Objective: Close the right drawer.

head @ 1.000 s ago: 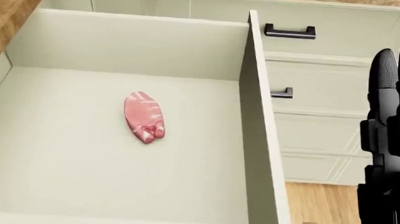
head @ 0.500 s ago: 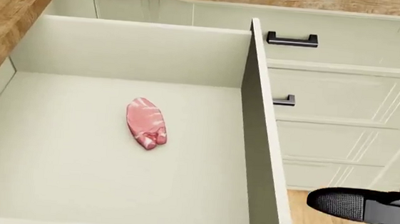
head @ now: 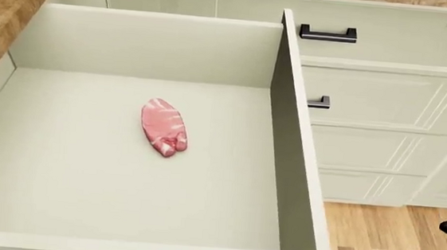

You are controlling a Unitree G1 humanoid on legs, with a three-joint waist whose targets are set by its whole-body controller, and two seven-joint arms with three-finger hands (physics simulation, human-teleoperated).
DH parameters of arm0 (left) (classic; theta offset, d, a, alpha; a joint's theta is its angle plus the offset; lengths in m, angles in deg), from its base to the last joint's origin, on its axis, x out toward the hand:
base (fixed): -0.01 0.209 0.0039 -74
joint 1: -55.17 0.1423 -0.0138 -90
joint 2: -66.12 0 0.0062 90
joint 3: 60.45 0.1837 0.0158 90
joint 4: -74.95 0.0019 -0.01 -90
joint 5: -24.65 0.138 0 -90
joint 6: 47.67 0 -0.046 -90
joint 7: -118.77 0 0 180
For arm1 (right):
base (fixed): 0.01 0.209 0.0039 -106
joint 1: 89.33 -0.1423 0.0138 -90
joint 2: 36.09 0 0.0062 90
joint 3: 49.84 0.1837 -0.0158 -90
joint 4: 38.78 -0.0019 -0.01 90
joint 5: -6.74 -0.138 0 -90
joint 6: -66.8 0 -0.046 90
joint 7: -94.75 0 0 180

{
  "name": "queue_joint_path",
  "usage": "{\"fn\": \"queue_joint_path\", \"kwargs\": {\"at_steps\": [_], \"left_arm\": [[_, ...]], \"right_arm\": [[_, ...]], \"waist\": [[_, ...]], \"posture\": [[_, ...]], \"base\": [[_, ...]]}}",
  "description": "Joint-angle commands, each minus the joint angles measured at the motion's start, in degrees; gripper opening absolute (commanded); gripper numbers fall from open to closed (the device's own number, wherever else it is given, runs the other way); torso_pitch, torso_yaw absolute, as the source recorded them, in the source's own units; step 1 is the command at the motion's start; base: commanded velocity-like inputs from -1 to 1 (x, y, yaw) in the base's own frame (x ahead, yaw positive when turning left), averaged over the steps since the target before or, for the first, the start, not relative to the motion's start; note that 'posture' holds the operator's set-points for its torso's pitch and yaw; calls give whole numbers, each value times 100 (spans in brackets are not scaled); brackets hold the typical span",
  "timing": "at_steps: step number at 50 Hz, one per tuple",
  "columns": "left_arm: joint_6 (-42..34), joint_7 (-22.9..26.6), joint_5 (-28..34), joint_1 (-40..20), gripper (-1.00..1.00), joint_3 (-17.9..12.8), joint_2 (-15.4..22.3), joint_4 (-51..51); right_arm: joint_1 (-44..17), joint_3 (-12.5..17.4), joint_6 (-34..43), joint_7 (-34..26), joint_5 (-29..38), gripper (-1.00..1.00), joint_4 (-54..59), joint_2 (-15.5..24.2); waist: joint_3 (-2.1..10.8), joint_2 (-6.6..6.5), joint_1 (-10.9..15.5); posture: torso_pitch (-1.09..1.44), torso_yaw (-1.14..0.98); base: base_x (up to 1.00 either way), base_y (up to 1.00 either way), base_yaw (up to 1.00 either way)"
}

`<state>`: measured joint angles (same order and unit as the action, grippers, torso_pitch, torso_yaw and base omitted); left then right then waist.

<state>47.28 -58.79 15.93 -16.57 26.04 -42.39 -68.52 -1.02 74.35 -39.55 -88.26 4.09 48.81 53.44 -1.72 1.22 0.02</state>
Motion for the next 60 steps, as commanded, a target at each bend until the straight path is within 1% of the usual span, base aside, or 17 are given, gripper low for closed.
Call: {"fn": "queue_joint_path", "kwargs": {"at_steps": [1,4,7,8,11,14,17,20,24,27,34,38,48,52,60], "left_arm": [[95,-4,15,-38,100,16,8,-250],[61,-13,19,-41,100,28,11,-271],[76,-10,24,-41,100,31,13,-265],[106,-5,45,-41,100,47,11,-232],[149,0,16,-40,100,18,14,-193],[209,14,11,-39,100,13,10,-125],[238,17,27,-27,100,33,12,-103],[200,3,26,-32,100,35,20,-136],[230,14,24,-7,100,44,16,-125],[249,19,18,1,100,40,17,-115],[261,31,2,-2,100,17,13,-104],[197,13,7,-23,100,16,14,-144],[198,25,-14,-34,100,-13,9,-126],[191,37,-28,-40,100,-20,9,-112],[159,19,-4,-40,100,7,9,-138]], "right_arm": [[-181,-67,-612,90,-122,100,429,209],[-680,-544,-1534,322,77,100,2317,462],[-1127,-992,-2133,502,108,100,3683,702],[-1469,-1161,-2509,534,106,100,4539,773],[-2050,-1581,-3150,626,113,100,6050,913],[-2368,-1907,-3423,682,190,100,6853,939],[-2550,-2081,-3593,688,219,100,7302,845],[-2699,-2268,-3556,825,459,100,7524,726],[-2839,-2405,-3447,870,753,100,7634,667],[-2881,-2432,-3392,863,910,100,7712,609],[-2777,-2367,-3347,861,1085,100,7845,533],[-2798,-2378,-3314,847,1151,100,7848,480],[-3094,-2578,-3189,590,1481,100,7836,190],[-3153,-2608,-3162,510,1547,100,7831,121],[-3461,-2746,-3009,380,1729,100,7664,106]], "waist": [[72,28,-1],[74,36,-16],[100,44,-36],[110,43,-38],[129,31,-39],[149,22,-19],[162,25,3],[175,41,21],[184,61,41],[184,69,59],[175,99,102],[164,108,112],[157,100,103],[162,103,115],[167,104,101]], "posture": [[0,0],[0,0],[0,0],[0,0],[0,0],[0,0],[0,0],[0,0],[0,0],[0,0],[0,0],[0,0],[0,0],[0,0],[0,0]], "base": [[0,0,0],[0,0,0],[0,0,0],[0,0,0],[0,0,0],[0,0,0],[0,0,0],[0,0,0],[0,0,0],[0,0,0],[0,0,0],[0,0,0],[0,0,0],[0,0,0],[0,0,0]]}}
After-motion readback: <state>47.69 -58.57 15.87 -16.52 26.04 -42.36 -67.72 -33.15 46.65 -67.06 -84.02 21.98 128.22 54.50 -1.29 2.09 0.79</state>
